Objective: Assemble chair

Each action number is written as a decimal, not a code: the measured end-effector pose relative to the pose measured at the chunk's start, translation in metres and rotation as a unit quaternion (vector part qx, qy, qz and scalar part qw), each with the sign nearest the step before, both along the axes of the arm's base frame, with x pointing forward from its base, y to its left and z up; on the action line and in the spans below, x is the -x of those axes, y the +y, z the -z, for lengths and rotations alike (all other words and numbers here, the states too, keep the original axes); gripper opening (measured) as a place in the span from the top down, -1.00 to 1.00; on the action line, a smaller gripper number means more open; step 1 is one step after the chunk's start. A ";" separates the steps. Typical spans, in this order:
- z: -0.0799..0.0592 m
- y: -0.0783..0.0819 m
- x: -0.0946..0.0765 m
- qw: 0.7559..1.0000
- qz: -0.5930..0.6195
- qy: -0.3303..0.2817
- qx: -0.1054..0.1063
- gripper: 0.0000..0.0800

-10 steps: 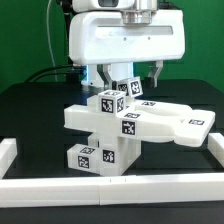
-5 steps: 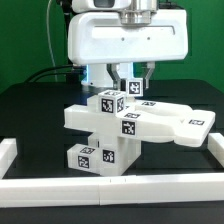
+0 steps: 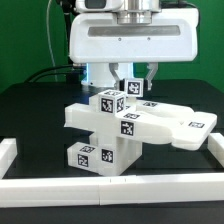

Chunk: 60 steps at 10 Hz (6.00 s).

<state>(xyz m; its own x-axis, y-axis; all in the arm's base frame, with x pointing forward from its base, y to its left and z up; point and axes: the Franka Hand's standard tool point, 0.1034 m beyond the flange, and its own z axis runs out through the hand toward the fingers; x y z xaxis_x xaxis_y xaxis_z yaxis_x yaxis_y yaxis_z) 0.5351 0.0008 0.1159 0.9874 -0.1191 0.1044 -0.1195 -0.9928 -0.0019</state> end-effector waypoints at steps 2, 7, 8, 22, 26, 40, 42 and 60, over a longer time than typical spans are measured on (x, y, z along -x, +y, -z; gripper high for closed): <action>-0.003 -0.004 -0.005 0.994 0.104 0.007 -0.024 0.30; 0.001 -0.002 -0.001 0.954 0.293 0.010 -0.062 0.30; 0.001 -0.003 -0.001 0.944 0.323 0.011 -0.065 0.30; 0.003 -0.004 0.004 0.999 -0.027 -0.015 -0.010 -0.62; 0.004 -0.002 0.004 0.996 -0.083 -0.022 0.005 -0.40; 0.004 0.005 -0.004 0.893 0.441 -0.012 -0.085 0.02; 0.004 0.004 -0.005 0.930 0.361 -0.012 -0.072 -0.41; 0.004 0.000 -0.006 0.999 0.026 -0.017 -0.005 0.30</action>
Offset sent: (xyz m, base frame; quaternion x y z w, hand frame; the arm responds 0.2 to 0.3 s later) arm -0.0208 0.0022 -0.0059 0.0815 -0.0558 0.3637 0.9263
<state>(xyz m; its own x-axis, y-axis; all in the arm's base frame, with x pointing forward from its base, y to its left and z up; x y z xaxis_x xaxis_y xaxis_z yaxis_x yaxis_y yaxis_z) 0.5415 0.0008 0.1117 0.9755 -0.1721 0.1372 -0.1715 -0.9850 -0.0161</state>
